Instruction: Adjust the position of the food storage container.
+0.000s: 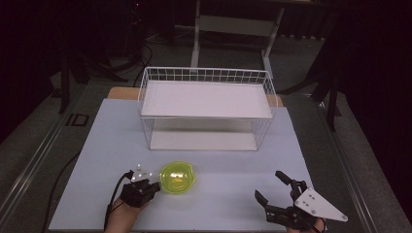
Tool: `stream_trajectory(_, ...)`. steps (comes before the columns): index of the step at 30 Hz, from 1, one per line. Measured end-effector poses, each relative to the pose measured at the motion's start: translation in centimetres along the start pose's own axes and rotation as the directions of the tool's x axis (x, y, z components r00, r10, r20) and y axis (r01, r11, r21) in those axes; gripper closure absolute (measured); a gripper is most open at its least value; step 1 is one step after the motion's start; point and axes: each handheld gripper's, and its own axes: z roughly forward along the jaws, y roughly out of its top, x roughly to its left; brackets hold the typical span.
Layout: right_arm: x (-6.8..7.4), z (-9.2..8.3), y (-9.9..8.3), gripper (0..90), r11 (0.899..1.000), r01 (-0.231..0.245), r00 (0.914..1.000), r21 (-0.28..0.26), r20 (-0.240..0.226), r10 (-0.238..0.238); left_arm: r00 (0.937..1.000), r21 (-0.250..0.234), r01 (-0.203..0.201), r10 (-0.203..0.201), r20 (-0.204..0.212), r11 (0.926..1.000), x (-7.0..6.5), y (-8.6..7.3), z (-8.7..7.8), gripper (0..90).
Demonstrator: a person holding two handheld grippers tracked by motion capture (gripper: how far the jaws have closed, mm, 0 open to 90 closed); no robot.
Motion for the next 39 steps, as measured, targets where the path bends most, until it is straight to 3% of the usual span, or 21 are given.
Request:
stream_trajectory(5,0.1,0.1,0.0,14.2,1.0,0.003,1.0,0.003,-0.004,-0.003,0.9994,-0.037,0.023,-0.022,0.025,0.999,0.3,0.2,-0.5,90.0)
stream_trajectory(12,0.2,0.1,0.0,14.3,1.0,0.008,0.9999,0.009,-0.008,-0.008,0.9986,-0.031,0.028,-0.026,0.045,0.9991,0.1,0.5,1.0,90.0)
stream_trajectory(15,0.0,0.1,-0.1,14.3,1.0,-0.001,1.0,0.008,-0.008,0.001,0.9965,-0.025,0.051,-0.049,0.067,0.9984,0.2,0.6,1.5,90.0)
stream_trajectory(22,0.1,0.1,0.0,14.3,1.0,-0.001,0.9999,0.01,-0.011,0.001,0.9962,-0.024,0.053,-0.051,0.071,0.9983,0.1,1.6,2.1,90.0)
stream_trajectory(30,0.1,0.1,-0.1,14.3,1.0,0.0,0.9999,0.012,-0.015,0.0,0.9949,-0.01,0.023,-0.022,0.098,0.9997,-1.5,3.3,3.7,90.0)
stream_trajectory(39,0.0,0.2,-0.1,14.3,1.0,0.0,0.9998,0.014,-0.018,0.0,0.9919,-0.011,0.016,-0.015,0.126,0.9998,-2.7,4.2,5.1,90.0)
